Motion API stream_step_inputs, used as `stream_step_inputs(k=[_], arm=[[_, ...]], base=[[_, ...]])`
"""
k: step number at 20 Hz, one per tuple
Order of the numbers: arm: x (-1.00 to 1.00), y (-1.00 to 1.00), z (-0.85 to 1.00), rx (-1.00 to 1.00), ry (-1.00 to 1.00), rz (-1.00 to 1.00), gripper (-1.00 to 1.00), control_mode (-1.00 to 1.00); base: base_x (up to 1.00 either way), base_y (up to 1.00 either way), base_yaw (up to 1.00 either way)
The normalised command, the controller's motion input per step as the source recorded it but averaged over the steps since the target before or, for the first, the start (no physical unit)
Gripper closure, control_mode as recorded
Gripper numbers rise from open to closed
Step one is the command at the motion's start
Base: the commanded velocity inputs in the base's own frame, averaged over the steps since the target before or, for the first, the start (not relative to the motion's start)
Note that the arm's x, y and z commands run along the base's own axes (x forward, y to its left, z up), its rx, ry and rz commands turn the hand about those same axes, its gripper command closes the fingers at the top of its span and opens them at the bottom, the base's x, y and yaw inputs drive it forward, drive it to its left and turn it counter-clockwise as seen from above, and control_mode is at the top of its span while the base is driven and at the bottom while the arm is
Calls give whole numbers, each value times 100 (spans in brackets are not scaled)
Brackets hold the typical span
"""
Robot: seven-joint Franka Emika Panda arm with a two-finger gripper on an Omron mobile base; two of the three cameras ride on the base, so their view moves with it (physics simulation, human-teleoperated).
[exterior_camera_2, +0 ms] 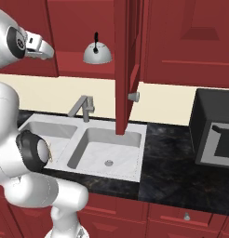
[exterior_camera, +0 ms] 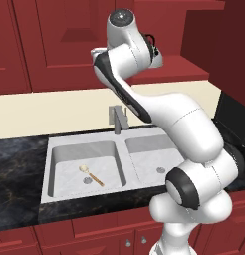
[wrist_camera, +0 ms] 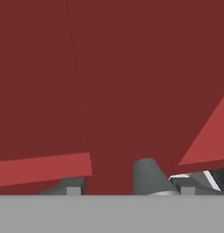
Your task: Open the cabinet, pick the kettle from the cabinet, and place it in the sink.
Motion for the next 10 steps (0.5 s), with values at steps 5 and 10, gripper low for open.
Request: stream_step_inputs(k=[5, 10], arm=[[-19, 2, -11, 8, -10, 1, 100, -100], [-19, 7, -16, 8, -21, 3, 100, -100]], base=[[0, 0, 0], [0, 0, 0]])
